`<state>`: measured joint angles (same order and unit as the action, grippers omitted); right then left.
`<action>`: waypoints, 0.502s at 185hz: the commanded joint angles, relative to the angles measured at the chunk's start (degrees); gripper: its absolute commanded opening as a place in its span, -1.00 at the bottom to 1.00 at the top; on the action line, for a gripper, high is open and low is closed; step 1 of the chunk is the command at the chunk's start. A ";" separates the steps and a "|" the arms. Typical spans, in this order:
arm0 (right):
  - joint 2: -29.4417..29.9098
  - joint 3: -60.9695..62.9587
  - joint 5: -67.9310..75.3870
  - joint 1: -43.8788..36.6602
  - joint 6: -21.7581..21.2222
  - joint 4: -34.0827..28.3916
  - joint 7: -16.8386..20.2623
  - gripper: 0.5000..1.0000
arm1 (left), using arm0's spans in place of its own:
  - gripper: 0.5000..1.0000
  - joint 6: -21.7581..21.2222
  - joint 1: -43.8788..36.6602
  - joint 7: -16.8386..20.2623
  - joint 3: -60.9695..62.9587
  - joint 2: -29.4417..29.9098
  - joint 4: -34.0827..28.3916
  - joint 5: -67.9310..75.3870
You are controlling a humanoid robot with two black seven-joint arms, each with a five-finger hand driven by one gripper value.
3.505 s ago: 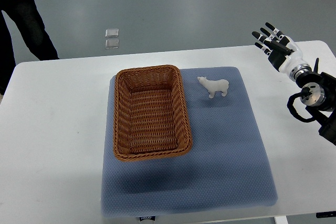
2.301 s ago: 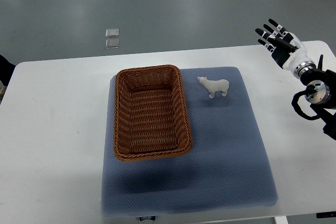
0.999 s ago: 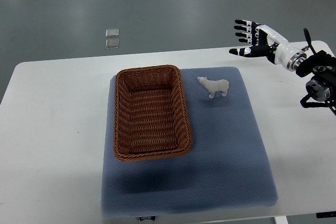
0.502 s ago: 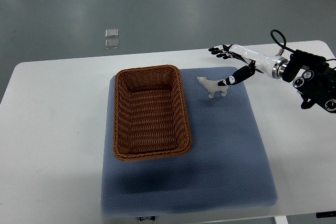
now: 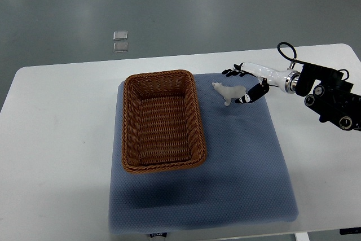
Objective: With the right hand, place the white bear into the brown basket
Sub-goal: 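Close the right hand fingers around the white polar bear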
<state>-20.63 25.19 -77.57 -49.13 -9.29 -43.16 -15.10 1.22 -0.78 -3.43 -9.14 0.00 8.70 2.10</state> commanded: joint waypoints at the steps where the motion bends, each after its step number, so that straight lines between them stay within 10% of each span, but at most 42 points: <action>1: 0.07 -0.75 -0.30 -0.18 0.68 0.01 1.03 0.32 | 1.00 0.01 -0.01 0.00 0.00 0.00 0.00 0.01; 53: 1.12 -1.54 -2.41 -0.01 1.12 0.01 1.82 0.16 | 1.00 0.01 -0.01 0.00 0.00 0.00 0.00 0.01; 93: 1.21 -2.86 -2.93 -0.18 2.61 0.01 2.00 -0.41 | 1.00 0.01 -0.01 0.00 0.00 0.00 0.00 0.01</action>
<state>-19.42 23.12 -80.14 -49.15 -7.44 -43.16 -13.21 1.23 -0.79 -3.43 -9.14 0.00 8.70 2.08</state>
